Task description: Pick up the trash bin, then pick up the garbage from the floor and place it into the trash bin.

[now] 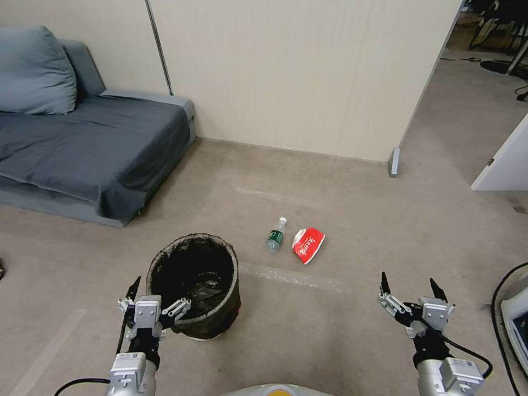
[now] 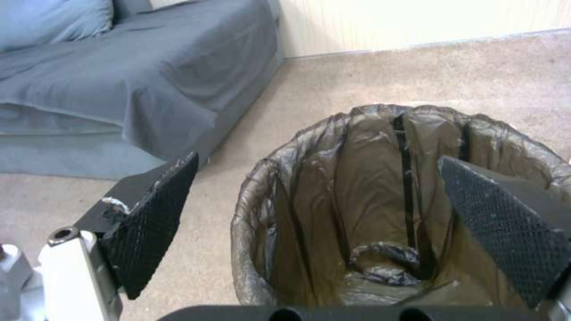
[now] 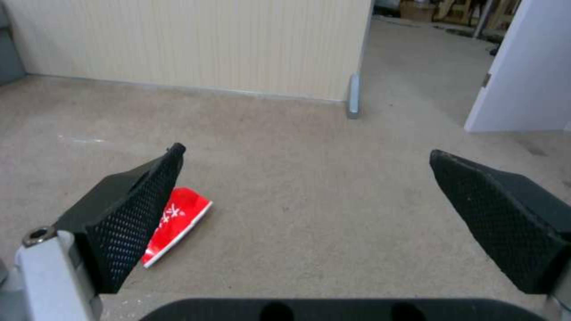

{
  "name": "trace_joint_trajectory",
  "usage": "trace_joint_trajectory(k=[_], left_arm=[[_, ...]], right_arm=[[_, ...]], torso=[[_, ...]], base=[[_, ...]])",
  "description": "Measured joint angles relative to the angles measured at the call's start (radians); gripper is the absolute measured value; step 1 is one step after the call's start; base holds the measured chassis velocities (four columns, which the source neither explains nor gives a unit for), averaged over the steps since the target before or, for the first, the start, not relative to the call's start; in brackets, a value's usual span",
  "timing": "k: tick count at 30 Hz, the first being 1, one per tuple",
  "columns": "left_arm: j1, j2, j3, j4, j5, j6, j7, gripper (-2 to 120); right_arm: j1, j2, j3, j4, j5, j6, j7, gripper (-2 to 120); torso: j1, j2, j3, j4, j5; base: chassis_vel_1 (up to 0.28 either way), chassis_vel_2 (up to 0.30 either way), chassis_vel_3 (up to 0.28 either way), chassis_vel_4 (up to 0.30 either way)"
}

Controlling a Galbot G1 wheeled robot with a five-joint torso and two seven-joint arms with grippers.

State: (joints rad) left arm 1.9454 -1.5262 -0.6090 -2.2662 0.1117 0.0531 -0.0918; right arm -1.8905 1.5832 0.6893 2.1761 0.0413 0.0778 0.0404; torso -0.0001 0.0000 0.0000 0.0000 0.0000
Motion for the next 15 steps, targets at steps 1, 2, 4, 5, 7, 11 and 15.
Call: trace_joint_trajectory(k=[1, 2, 4, 5, 7, 11, 15], left_arm=[[0.0, 0.0, 0.0, 0.0, 0.0, 0.0, 0.0, 100], [0.0, 0.0, 0.0, 0.0, 0.0, 0.0, 0.0, 100], [0.0, 0.0, 0.0, 0.0, 0.0, 0.0, 0.0, 100], [0.0, 0.0, 0.0, 0.0, 0.0, 0.0, 0.0, 100], [0.0, 0.0, 0.0, 0.0, 0.0, 0.0, 0.0, 100], [0.0, 0.0, 0.0, 0.0, 0.0, 0.0, 0.0, 100], [0.0, 0.0, 0.0, 0.0, 0.0, 0.0, 0.0, 100]], right_arm=[[0.0, 0.0, 0.0, 0.0, 0.0, 0.0, 0.0, 100], [0.0, 0.0, 0.0, 0.0, 0.0, 0.0, 0.0, 100], [0.0, 0.0, 0.0, 0.0, 0.0, 0.0, 0.0, 100], [0.0, 0.0, 0.0, 0.0, 0.0, 0.0, 0.0, 100], [0.0, 0.0, 0.0, 0.0, 0.0, 0.0, 0.0, 100], [0.0, 0.0, 0.0, 0.0, 0.0, 0.0, 0.0, 100], [0.0, 0.0, 0.0, 0.0, 0.0, 0.0, 0.0, 100]], torso=[[0.0, 0.0, 0.0, 0.0, 0.0], [0.0, 0.0, 0.0, 0.0, 0.0], [0.0, 0.0, 0.0, 0.0, 0.0], [0.0, 0.0, 0.0, 0.0, 0.0], [0.0, 0.0, 0.0, 0.0, 0.0], [0.0, 0.0, 0.0, 0.0, 0.0], [0.0, 0.0, 0.0, 0.0, 0.0]], base=[[0.0, 0.0, 0.0, 0.0], [0.0, 0.0, 0.0, 0.0], [0.0, 0.0, 0.0, 0.0], [0.0, 0.0, 0.0, 0.0], [0.0, 0.0, 0.0, 0.0], [0.0, 0.0, 0.0, 0.0], [0.0, 0.0, 0.0, 0.0]])
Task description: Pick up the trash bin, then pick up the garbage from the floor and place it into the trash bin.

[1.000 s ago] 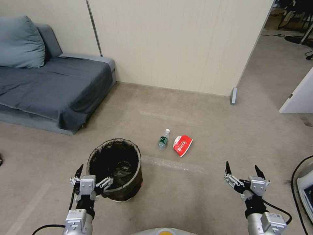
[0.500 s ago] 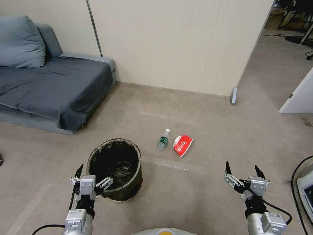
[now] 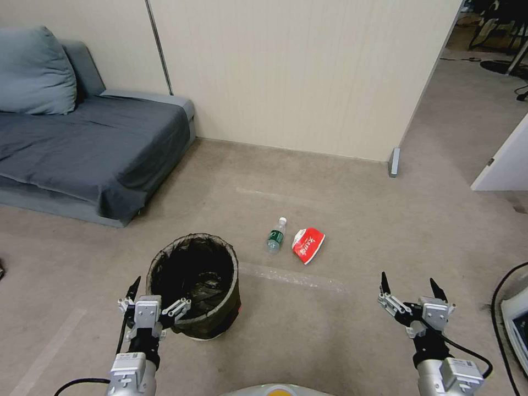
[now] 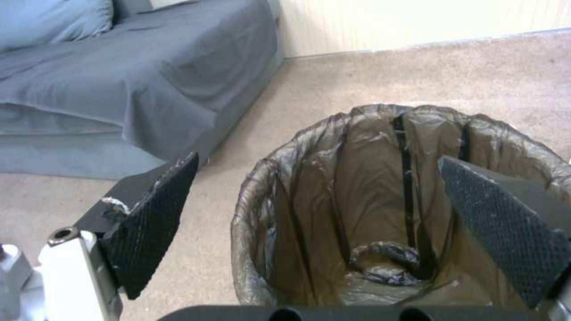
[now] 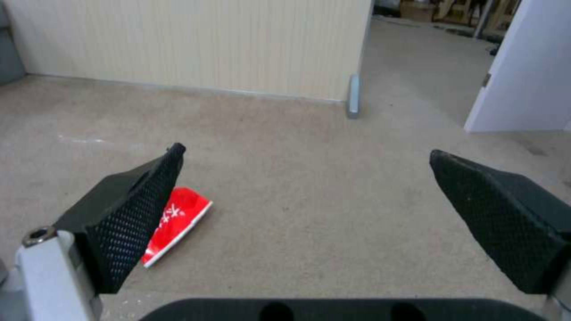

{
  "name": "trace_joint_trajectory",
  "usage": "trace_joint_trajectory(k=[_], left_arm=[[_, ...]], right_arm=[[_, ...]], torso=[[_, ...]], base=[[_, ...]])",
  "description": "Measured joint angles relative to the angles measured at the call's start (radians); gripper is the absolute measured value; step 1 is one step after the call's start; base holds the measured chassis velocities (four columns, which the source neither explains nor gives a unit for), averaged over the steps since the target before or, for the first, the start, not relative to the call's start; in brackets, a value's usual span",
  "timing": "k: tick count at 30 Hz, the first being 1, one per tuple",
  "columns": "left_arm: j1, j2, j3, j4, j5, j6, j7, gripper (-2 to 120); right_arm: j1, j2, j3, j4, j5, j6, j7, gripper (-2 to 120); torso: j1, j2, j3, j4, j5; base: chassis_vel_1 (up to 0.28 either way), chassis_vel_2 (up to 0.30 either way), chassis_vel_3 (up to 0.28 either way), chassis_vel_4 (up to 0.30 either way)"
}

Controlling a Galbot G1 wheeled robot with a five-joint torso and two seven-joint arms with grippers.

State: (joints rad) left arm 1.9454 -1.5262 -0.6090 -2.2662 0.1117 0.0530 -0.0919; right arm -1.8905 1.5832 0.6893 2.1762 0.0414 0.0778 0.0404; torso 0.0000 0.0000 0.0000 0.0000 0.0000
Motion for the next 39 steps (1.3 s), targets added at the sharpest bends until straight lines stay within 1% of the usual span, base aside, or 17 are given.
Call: trace_joint_trajectory(k=[20, 23, 24, 25, 27, 28, 31, 33, 35, 36, 37, 38, 39], left_arm=[[0.0, 0.0, 0.0, 0.0, 0.0, 0.0, 0.0, 100], [-0.002, 0.0, 0.0, 0.0, -0.001, 0.002, -0.001, 100], [-0.012, 0.002, -0.002, 0.0, -0.008, 0.014, -0.004, 100], [-0.029, 0.004, -0.007, -0.002, -0.02, 0.036, -0.011, 100], [-0.085, 0.014, -0.021, -0.014, -0.059, 0.108, -0.032, 100], [-0.085, 0.014, -0.021, -0.014, -0.059, 0.108, -0.032, 100], [-0.178, 0.029, -0.044, -0.032, -0.122, 0.223, -0.067, 100], [-0.197, 0.03, -0.044, -0.033, -0.124, 0.231, -0.068, 100], [-0.202, 0.031, -0.045, -0.035, -0.128, 0.249, -0.069, 100], [-0.207, 0.034, -0.047, -0.038, -0.133, 0.274, -0.07, 100], [-0.207, 0.034, -0.047, -0.038, -0.133, 0.274, -0.07, 100], [-0.213, 0.037, -0.049, -0.043, -0.137, 0.298, -0.071, 100], [-0.22, 0.037, -0.049, -0.043, -0.138, 0.298, -0.072, 100]], right_arm=[[0.0, 0.0, 0.0, 0.0, 0.0, 0.0, 0.0, 100], [-0.003, -0.009, 0.015, 0.008, 0.01, 0.009, 0.008, 100], [-0.003, -0.012, 0.019, 0.013, 0.012, 0.012, 0.011, 100], [-0.003, -0.012, 0.019, 0.014, 0.018, 0.013, 0.013, 100], [-0.003, -0.013, 0.019, 0.017, 0.031, 0.013, 0.016, 100], [-0.003, -0.013, 0.019, 0.017, 0.031, 0.013, 0.016, 100], [-0.004, -0.013, 0.022, 0.017, 0.035, 0.011, 0.017, 100], [-0.005, -0.013, 0.023, 0.017, 0.035, 0.011, 0.017, 100], [-0.005, -0.013, 0.024, 0.018, 0.035, 0.011, 0.017, 100], [-0.006, -0.013, 0.024, 0.018, 0.035, 0.012, 0.017, 100], [-0.006, -0.013, 0.024, 0.018, 0.035, 0.012, 0.017, 100], [-0.006, -0.013, 0.024, 0.018, 0.035, 0.012, 0.017, 100], [-0.006, -0.012, 0.024, 0.018, 0.035, 0.012, 0.016, 100]], torso=[[0.0, 0.0, 0.0, 0.0, 0.0], [0.0, 0.0, 0.0, 0.0001, 0.0001], [0.0, 0.0, 0.0, 0.0001, -0.0004], [0.0, 0.0, 0.0, 0.0002, 0.0004], [0.0, 0.0, 0.0, 0.0, -0.0002], [0.0, 0.0, 0.0, 0.0, -0.0002], [0.0, 0.0, 0.0, -0.0001, 0.0], [0.0, 0.0, 0.0, -0.0005, -0.0001], [0.0, 0.0, 0.0, 0.0001, 0.0], [0.0, 0.0, 0.0, -0.0001, -0.0001], [0.0, 0.0, 0.0, -0.0001, -0.0001], [0.0, 0.0, 0.0, 0.0, 0.0], [0.0, 0.0, 0.0, 0.0001, 0.0]], base=[[0.0, 0.0, 0.0, 0.0], [0.0, 0.0, 0.0, 0.0], [0.0, 0.0, 0.0, 0.0], [0.0, 0.0, 0.0, 0.0], [0.0, 0.0, 0.0, 0.0], [0.0, 0.0, 0.0, 0.0], [0.0, 0.0, 0.0, 0.0], [0.0, 0.0, 0.0, 0.0], [0.0, 0.0, 0.0, 0.0], [0.0, 0.0, 0.0, 0.0], [0.0, 0.0, 0.0, 0.0], [0.0, 0.0, 0.0, 0.0], [0.0, 0.0, 0.0, 0.0]])
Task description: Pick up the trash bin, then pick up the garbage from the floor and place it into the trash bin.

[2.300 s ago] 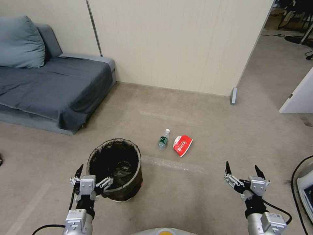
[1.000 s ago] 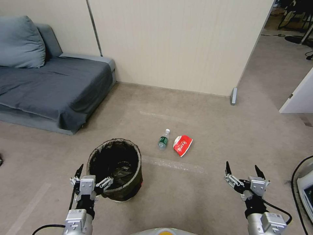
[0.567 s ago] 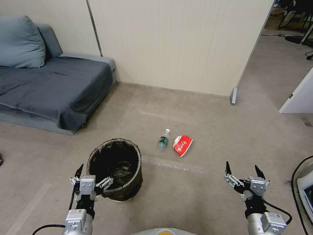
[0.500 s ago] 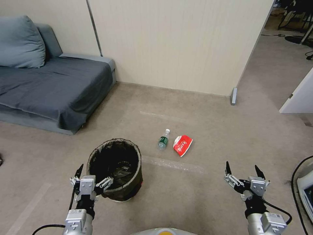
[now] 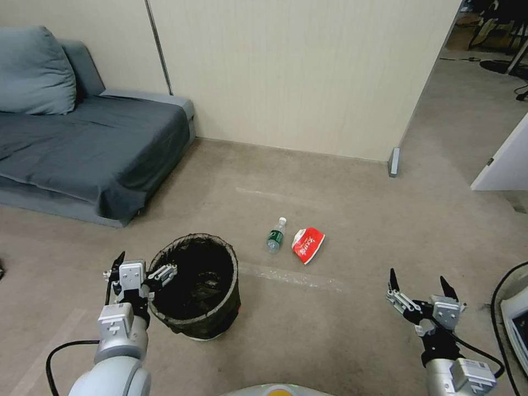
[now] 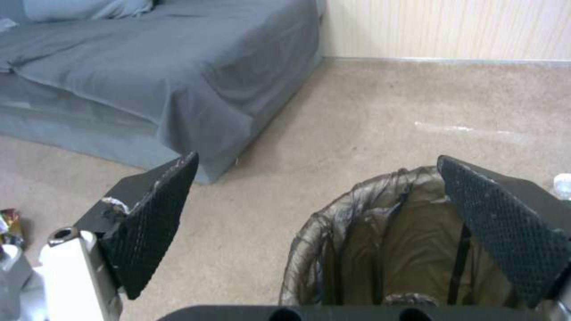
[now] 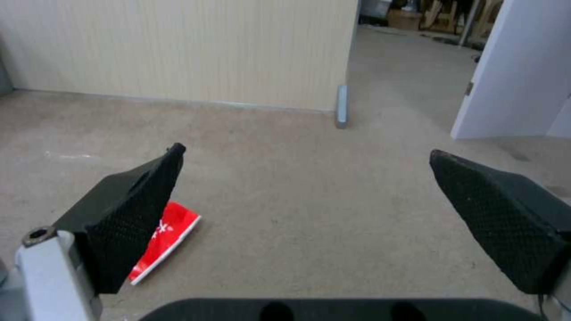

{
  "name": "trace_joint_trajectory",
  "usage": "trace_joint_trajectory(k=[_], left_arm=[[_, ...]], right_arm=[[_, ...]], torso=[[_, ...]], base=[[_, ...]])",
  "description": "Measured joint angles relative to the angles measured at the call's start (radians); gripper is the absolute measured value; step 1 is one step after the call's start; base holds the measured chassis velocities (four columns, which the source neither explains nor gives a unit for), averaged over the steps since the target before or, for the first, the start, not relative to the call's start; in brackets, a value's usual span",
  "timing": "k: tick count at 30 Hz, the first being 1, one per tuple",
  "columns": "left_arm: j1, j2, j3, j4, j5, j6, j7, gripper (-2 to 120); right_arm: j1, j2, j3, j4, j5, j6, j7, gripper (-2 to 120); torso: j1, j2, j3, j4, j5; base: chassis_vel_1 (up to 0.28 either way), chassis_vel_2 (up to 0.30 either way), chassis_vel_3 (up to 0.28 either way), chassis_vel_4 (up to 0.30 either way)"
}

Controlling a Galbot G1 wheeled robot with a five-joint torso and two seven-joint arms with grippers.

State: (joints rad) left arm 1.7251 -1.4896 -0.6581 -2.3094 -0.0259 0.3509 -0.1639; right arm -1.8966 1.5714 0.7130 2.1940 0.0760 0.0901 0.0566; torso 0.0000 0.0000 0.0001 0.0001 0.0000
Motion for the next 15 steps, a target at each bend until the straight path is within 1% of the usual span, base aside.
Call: trace_joint_trajectory(k=[1, 2, 3, 4, 5, 6, 7, 15], left_arm=[[0.0, 0.0, 0.0, 0.0, 0.0, 0.0, 0.0, 100], [-0.004, 0.002, -0.001, -0.001, -0.003, 0.022, 0.0, 100], [-0.01, 0.01, -0.006, -0.009, -0.01, 0.082, -0.001, 100], [-0.013, 0.013, -0.008, -0.014, -0.014, 0.112, -0.002, 100], [-0.013, 0.013, -0.008, -0.014, -0.014, 0.112, -0.002, 100], [-0.016, 0.019, -0.012, -0.02, -0.02, 0.154, -0.003, 100], [-0.017, 0.021, -0.013, -0.022, -0.022, 0.173, -0.004, 100], [-0.021, 0.026, -0.015, -0.023, -0.031, 0.194, -0.006, 100]], right_arm=[[0.0, 0.0, 0.0, 0.0, 0.0, 0.0, 0.0, 100], [0.0, 0.0, 0.0, 0.0, 0.0, 0.0, 0.0, 100], [-0.001, 0.0, 0.0, 0.0, -0.001, 0.0, -0.001, 100], [-0.001, 0.0, 0.0, 0.0, -0.001, 0.0, -0.001, 100], [-0.001, 0.0, 0.0, 0.0, -0.001, 0.0, -0.001, 100], [-0.002, 0.0, 0.0, 0.0, -0.002, 0.0, -0.002, 100], [-0.003, -0.001, -0.001, 0.0, -0.003, 0.0, -0.002, 100], [-0.007, -0.008, -0.004, 0.0, -0.005, 0.001, -0.003, 100]], torso=[[0.0, 0.0, 0.0, 0.0, 0.0], [0.0, 0.0, 0.0, 0.0, -0.0001], [0.0, 0.0, 0.0, -0.0001, -0.0001], [0.0, 0.0, 0.0, 0.0, 0.0], [0.0, 0.0, 0.0, 0.0, 0.0], [0.0, 0.0, 0.0, -0.0001, 0.0], [0.0, 0.0, 0.0, 0.0, -0.0001], [0.0, 0.0, 0.0, 0.0001, 0.0]], base=[[0.0, 0.0, 0.0, 0.0], [0.0, 0.0, 0.0, 0.0], [0.0, 0.0, 0.0, 0.0], [0.0, 0.0, 0.0, 0.0], [0.0, 0.0, 0.0, 0.0], [0.0, 0.0, 0.0, 0.0], [0.0, 0.0, 0.0, 0.0], [0.0, 0.0, 0.0, 0.0]])
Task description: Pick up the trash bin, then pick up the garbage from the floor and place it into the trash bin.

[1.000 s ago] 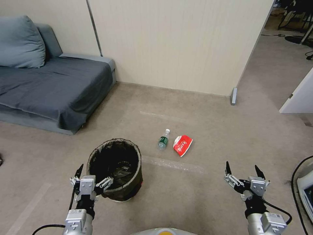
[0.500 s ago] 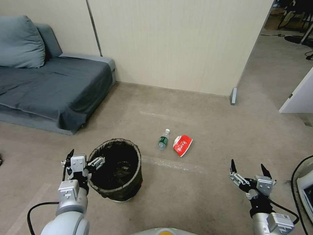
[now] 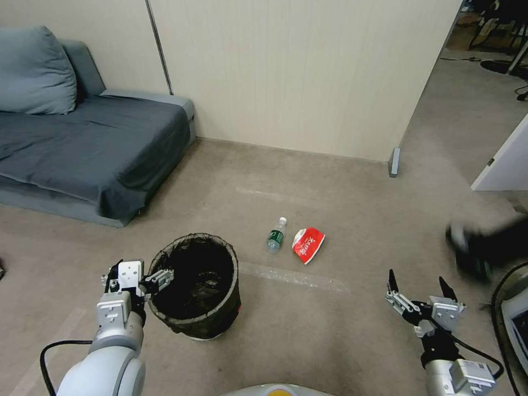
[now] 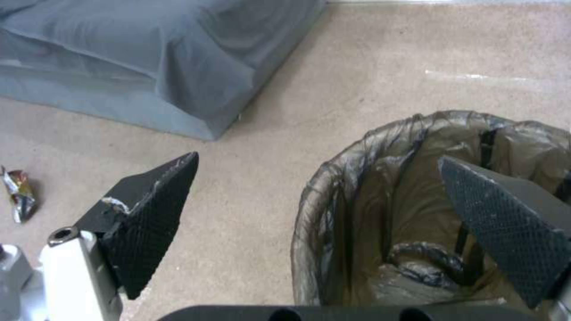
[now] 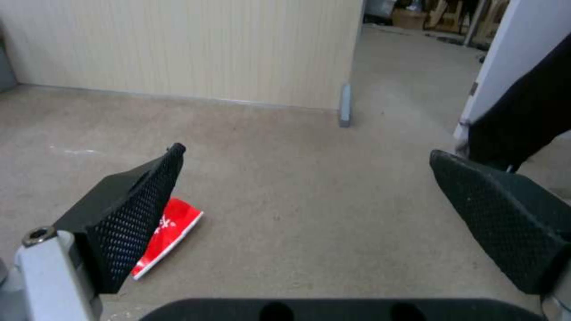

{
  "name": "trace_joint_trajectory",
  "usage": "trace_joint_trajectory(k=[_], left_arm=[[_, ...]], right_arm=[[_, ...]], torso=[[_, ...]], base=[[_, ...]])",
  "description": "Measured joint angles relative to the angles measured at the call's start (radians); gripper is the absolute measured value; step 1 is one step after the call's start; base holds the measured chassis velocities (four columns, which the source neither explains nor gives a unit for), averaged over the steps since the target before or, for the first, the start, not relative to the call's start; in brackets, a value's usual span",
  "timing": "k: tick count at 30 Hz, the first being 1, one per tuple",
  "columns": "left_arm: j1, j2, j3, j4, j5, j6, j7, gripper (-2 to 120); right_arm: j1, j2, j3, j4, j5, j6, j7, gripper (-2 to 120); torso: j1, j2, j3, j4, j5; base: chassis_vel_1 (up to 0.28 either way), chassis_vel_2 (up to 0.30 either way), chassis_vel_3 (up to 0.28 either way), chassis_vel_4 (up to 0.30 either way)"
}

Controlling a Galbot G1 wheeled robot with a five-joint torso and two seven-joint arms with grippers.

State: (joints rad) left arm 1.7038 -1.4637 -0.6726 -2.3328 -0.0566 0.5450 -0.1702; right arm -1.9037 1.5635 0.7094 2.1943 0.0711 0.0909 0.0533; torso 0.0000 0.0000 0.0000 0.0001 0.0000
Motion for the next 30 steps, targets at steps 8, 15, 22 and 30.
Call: trace_joint_trajectory(k=[8, 15, 22, 30], left_arm=[[-0.084, 0.086, -0.012, 0.041, -0.182, 0.19, -0.06, 100], [-0.09, 0.092, -0.013, 0.049, -0.194, 0.199, -0.064, 100], [-0.129, 0.106, 0.0, 0.178, -0.208, 0.198, -0.078, 100], [-0.179, 0.111, 0.012, 0.313, -0.225, 0.193, -0.071, 100]], right_arm=[[-0.003, -0.005, -0.004, 0.0, -0.001, 0.0, 0.0, 100], [-0.002, -0.005, -0.011, -0.001, -0.002, 0.002, 0.0, 100], [-0.003, -0.002, -0.012, -0.005, -0.004, 0.004, 0.0, 100], [-0.002, 0.001, -0.012, -0.008, -0.005, 0.005, 0.0, 100]], torso=[[0.0, 0.0, 0.0, -0.0003, -0.0001], [0.0, 0.0, 0.0, 0.0, 0.0001], [0.0, 0.0, 0.0, -0.0002, -0.0008], [0.0, 0.0, 0.0, -0.0001, 0.0009]], base=[[0.0, 0.0, 0.0, 0.0], [0.0, 0.0, 0.0, 0.0], [0.0, 0.0, 0.0, 0.0], [0.0, 0.0, 0.0, 0.0]])
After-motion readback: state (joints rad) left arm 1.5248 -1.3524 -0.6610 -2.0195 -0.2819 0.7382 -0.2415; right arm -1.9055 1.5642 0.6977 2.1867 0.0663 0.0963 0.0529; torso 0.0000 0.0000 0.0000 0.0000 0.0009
